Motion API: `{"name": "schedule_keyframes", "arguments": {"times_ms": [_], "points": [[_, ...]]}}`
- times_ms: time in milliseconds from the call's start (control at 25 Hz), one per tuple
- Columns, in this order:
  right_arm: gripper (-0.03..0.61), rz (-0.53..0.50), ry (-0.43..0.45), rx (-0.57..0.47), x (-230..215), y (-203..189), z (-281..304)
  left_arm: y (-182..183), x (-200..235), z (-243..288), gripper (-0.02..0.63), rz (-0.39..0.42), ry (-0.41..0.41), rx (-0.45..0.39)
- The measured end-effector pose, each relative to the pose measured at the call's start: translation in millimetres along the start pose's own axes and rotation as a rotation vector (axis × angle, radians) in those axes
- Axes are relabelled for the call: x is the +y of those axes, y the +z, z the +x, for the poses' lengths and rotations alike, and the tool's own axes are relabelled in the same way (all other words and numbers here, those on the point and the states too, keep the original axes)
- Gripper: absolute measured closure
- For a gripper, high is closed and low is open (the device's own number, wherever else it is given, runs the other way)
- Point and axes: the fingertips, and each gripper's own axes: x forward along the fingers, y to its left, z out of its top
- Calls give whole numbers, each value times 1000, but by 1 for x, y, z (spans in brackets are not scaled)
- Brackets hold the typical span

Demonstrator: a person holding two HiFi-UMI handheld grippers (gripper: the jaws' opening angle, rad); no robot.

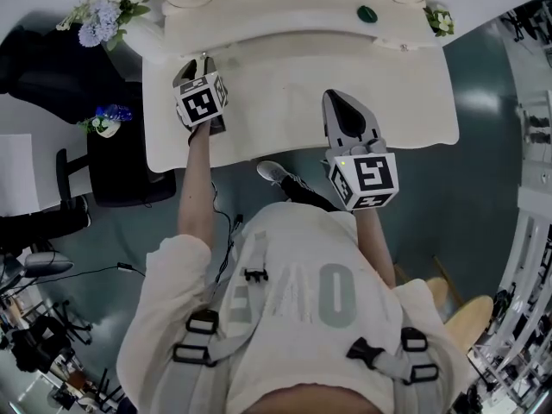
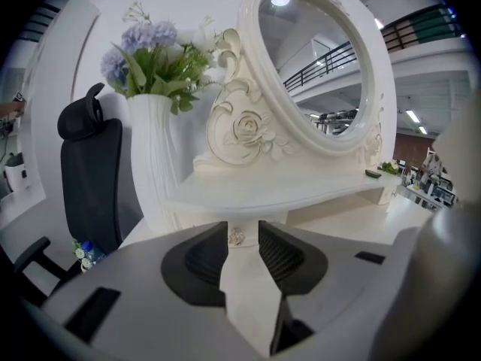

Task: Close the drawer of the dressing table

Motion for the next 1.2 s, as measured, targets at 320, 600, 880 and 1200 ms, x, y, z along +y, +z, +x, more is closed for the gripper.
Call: {"name": "schedule_keyframes", "arguments": {"times_ms": [320, 600, 880, 1200], "points": [[571, -33, 12, -65, 14, 18, -26, 84, -32, -85, 511, -12, -52, -271], [572, -50, 13, -116, 22, 37, -41, 117, -86, -180, 572, 23, -143, -468], [572, -61, 7, -127, 28, 41, -50, 109, -106, -239, 594, 94, -165, -581], [572, -94, -10, -130, 32, 40, -60, 93, -120, -257, 595, 126, -180, -587]]}}
